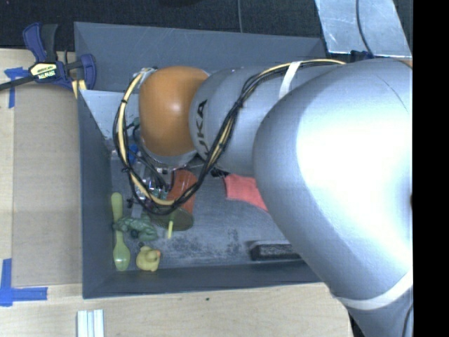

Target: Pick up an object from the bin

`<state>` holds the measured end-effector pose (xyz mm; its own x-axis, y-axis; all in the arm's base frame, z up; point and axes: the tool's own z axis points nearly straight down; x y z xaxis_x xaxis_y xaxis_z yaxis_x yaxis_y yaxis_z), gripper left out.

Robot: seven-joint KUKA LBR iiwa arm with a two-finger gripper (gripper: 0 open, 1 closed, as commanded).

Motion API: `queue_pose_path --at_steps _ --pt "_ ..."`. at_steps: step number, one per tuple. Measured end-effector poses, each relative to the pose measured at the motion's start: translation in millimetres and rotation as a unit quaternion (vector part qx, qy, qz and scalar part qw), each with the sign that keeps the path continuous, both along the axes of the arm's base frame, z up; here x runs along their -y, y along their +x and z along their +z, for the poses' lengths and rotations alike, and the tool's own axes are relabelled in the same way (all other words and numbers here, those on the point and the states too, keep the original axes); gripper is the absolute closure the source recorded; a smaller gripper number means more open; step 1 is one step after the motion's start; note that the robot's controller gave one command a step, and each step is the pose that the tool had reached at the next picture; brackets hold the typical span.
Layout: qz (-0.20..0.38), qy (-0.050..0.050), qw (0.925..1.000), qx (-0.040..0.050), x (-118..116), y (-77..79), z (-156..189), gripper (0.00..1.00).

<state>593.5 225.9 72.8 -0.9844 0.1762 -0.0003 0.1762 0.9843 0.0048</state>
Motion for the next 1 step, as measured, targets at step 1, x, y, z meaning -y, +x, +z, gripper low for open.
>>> queue_pose_path --at_steps 1 --pt "0.012 0.000 0.9999 0.0006 67.8 -28.9 -1.6 1.00"
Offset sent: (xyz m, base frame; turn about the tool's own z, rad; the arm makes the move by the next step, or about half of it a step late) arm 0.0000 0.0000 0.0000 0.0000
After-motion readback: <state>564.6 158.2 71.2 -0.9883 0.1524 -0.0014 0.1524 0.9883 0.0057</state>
